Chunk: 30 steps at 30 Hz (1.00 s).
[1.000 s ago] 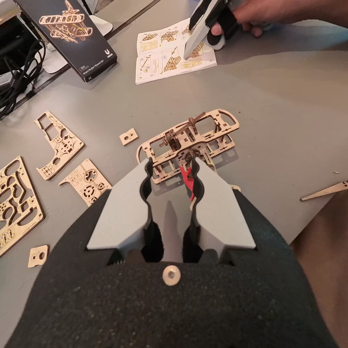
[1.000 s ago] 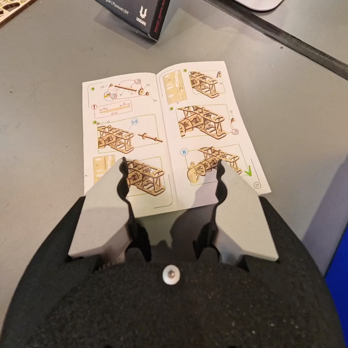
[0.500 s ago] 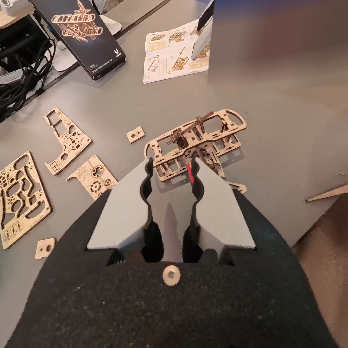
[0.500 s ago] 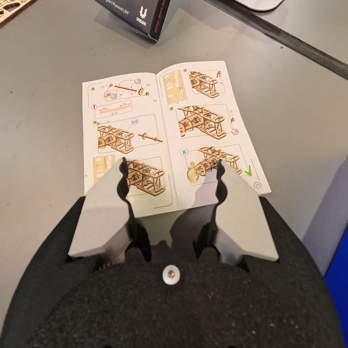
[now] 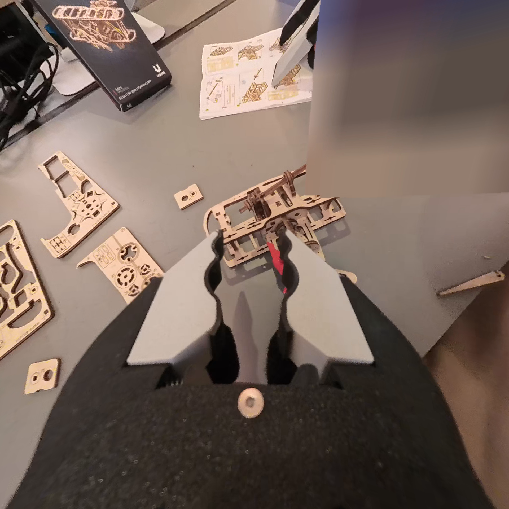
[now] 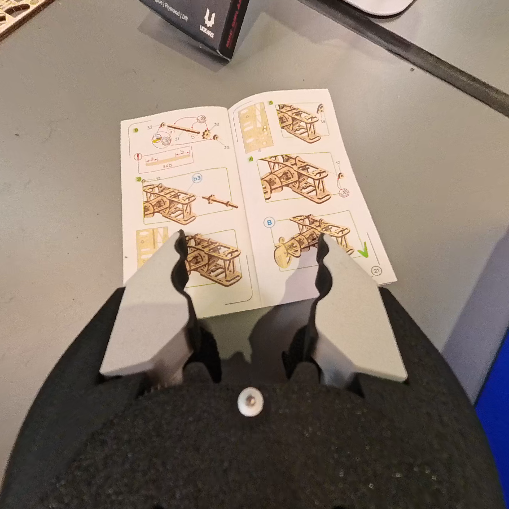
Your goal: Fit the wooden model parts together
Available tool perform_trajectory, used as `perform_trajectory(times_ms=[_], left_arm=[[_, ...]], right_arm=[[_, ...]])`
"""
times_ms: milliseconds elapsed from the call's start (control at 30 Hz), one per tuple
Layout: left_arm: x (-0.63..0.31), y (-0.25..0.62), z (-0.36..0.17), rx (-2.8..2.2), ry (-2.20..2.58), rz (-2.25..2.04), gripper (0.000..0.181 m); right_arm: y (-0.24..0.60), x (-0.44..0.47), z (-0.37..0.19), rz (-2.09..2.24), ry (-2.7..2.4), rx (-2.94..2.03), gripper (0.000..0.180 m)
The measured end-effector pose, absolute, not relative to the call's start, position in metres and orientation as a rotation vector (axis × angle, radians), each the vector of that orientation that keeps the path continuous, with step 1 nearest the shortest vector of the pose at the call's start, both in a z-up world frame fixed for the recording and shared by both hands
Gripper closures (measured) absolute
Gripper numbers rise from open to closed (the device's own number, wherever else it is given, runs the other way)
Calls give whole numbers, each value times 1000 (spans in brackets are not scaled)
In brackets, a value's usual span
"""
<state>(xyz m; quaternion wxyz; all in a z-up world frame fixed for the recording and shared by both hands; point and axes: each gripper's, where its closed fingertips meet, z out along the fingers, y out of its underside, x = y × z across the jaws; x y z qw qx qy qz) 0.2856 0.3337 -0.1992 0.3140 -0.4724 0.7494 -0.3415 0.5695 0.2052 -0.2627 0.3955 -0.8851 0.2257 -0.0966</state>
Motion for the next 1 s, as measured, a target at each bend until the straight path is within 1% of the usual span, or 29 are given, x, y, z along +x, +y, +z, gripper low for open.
perform_trajectory(times_ms=[167, 233, 267, 300, 400, 433, 500, 567, 600, 667, 733, 800, 867, 900, 933, 1000], left_arm=[[283, 326, -200, -1233, 2020, -960, 140], [279, 312, -202, -1156, 2098, -1014, 133], [276, 305, -200, -1093, 2129, -1042, 137], [276, 298, -194, -1046, 2121, -1085, 135], [272, 286, -173, -915, 2159, -1146, 131], [271, 285, -172, -876, 2215, -1125, 126], [279, 294, -169, -828, 2277, -1036, 135], [291, 298, -168, -783, 2334, -1056, 131], [298, 300, -172, -773, 2385, -1057, 123], [305, 300, -185, -739, 2528, -1073, 119], [307, 296, -198, -655, 2654, -1125, 116], [313, 294, -211, -646, 2735, -1144, 111], [316, 290, -220, -643, 2785, -1167, 119], [318, 289, -218, -620, 2782, -1181, 121], [316, 288, -218, -595, 2796, -1180, 128], [315, 288, -220, -578, 2812, -1164, 131]], right_arm=[[206, 567, -258, -253, 547, -2228, 88], [210, 565, -246, -297, 499, -2168, 88], [214, 561, -237, -321, 465, -2121, 88], [218, 554, -227, -334, 427, -2076, 90], [242, 505, -196, -215, 283, -1975, 107], [252, 479, -184, -105, 220, -1937, 108], [269, 426, -163, 87, 120, -1862, 120], [279, 384, -153, 173, 51, -1813, 131], [282, 367, -155, 186, 19, -1822, 137], [289, 350, -170, 150, 17, -1888, 141], [292, 339, -183, 133, 33, -1931, 140], [294, 334, -192, 150, 72, -1932, 145], [296, 329, -200, 184, 98, -1925, 147], [297, 327, -202, 195, 105, -1921, 151], [297, 324, -205, 208, 105, -1931, 152], [299, 320, -205, 224, 96, -1930, 151]])
